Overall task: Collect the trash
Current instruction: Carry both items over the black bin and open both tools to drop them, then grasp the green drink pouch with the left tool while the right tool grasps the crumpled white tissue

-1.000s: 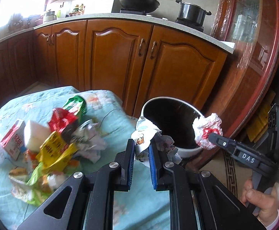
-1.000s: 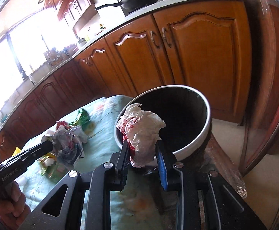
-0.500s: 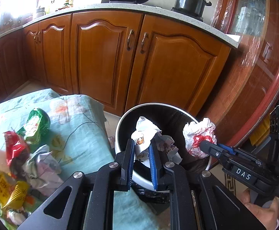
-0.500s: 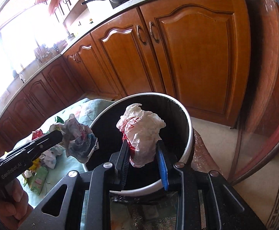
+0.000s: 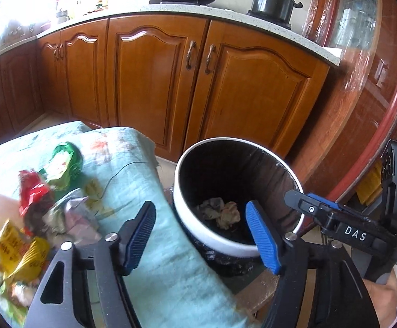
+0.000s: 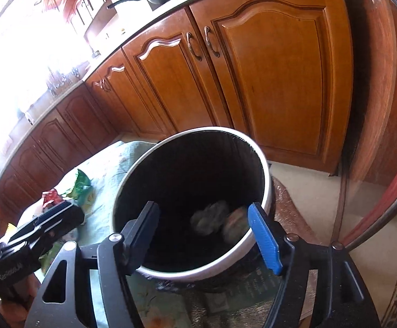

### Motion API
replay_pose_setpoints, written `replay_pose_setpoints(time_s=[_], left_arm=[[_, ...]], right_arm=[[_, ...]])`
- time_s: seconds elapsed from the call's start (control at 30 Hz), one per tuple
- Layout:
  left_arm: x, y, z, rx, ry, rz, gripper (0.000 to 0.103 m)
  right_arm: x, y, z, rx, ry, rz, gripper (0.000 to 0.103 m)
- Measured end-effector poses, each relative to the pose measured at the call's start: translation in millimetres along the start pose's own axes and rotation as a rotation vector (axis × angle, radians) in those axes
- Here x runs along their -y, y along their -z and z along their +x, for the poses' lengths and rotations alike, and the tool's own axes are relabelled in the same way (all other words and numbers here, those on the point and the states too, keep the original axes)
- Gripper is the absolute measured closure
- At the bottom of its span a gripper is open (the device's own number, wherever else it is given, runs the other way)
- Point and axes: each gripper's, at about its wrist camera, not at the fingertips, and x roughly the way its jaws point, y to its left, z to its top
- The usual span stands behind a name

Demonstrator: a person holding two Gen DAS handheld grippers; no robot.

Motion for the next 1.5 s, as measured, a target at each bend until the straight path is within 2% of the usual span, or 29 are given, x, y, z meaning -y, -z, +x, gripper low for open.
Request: replay_pose_setpoints(time_s=[0.1, 0.2, 0.43, 0.6, 0.93, 1.13, 1.23, 1.37, 1.5], left_arm=[[-9, 13, -19, 0.009, -0.003, 0.006, 0.031], [-20, 28, -41, 0.015, 0.000, -0.005, 0.031], [-52, 71, -98, 0.018, -0.021, -0.026, 0.031], [-78, 92, -128, 0.016, -0.051, -0.059, 0.031], [-121, 109, -175, 0.034, -0.089, -0.078, 0.031], [-159, 101, -184, 0.040, -0.071, 0.000, 0.031], [-172, 93, -183, 0.022, -0.036, 0.063, 0.031], [-183, 83, -173, -0.022, -0.008, 0.180, 0.032], [-192, 70, -161, -0.095, 0.037, 0.256, 0.032]], right_arm=[[-8, 12, -7, 0.011, -0.025, 0.013, 0.018], [-22, 27, -13, 0.009, -0.054, 0.016, 0.015], [-56, 56, -20, -0.014, -0.133, 0.041, 0.015], [-84, 73, -22, -0.042, -0.174, 0.012, 0.015], [-140, 96, -8, -0.096, -0.215, -0.072, 0.015], [-165, 92, 4, -0.080, -0.219, -0.128, 0.015], [-171, 86, 12, -0.085, -0.224, -0.127, 0.015], [-176, 77, 23, -0.089, -0.225, -0.123, 0.017], [-183, 65, 36, -0.106, -0.233, -0.138, 0.018]])
